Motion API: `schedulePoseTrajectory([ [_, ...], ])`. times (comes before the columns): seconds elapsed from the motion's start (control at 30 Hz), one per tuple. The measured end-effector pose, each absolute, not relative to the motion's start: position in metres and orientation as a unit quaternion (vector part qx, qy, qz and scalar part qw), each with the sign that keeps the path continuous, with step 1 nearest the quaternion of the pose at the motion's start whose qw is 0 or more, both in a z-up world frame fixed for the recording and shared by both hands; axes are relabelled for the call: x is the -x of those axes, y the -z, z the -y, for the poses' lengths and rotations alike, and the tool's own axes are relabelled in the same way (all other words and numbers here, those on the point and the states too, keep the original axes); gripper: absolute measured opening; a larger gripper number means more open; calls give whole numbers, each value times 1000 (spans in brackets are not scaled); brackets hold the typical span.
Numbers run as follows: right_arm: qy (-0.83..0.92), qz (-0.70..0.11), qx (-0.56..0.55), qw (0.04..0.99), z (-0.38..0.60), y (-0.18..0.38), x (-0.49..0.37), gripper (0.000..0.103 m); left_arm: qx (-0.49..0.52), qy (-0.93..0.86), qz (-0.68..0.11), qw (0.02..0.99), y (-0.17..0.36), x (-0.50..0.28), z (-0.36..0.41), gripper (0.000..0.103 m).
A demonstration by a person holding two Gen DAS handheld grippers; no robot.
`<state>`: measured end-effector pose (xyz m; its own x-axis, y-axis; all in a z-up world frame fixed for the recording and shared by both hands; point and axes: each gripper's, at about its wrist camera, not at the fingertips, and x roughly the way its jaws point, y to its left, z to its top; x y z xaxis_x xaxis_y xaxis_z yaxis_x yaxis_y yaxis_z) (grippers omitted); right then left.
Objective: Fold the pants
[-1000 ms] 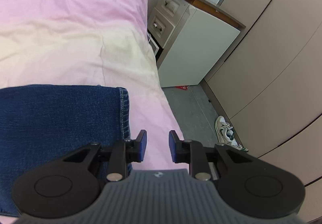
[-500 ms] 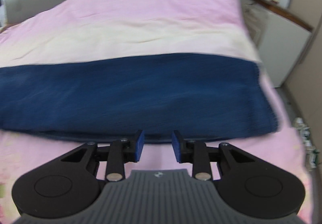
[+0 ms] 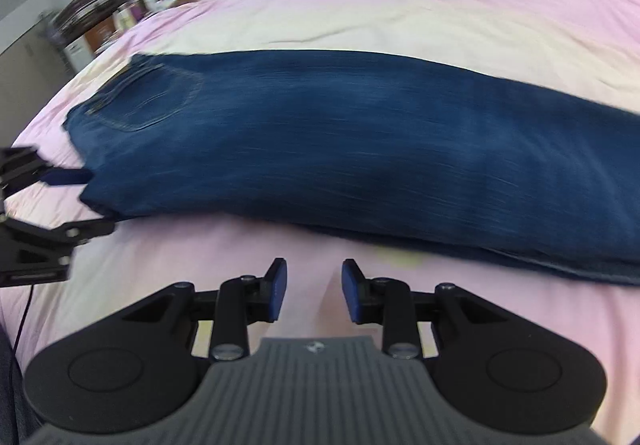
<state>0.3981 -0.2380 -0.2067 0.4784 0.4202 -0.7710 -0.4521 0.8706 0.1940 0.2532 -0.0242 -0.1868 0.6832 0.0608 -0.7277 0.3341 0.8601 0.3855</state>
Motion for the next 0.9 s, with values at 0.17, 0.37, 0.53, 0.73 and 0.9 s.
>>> schedulePoseTrajectory([
  [0.17, -295, -424, 69, 854, 182, 204, -401, 25, -125, 107, -384, 909, 151, -263, -16, 17],
  [0.37, -334, -389, 130, 848, 144, 195, -414, 33, -78, 129, -401, 904, 128, -287, -35, 4],
  [0.53, -353, -357, 220, 837, 115, 186, -421, 37, -89, 146, -397, 902, 122, -290, -38, 3],
  [0.73, -405, -333, 281, 804, 89, 188, -421, 37, -83, 165, -398, 899, 118, -284, -41, 2],
  [0.9, -435, -331, 303, 781, 69, 191, -419, 11, -100, 174, -413, 888, 126, -276, -40, 2],
])
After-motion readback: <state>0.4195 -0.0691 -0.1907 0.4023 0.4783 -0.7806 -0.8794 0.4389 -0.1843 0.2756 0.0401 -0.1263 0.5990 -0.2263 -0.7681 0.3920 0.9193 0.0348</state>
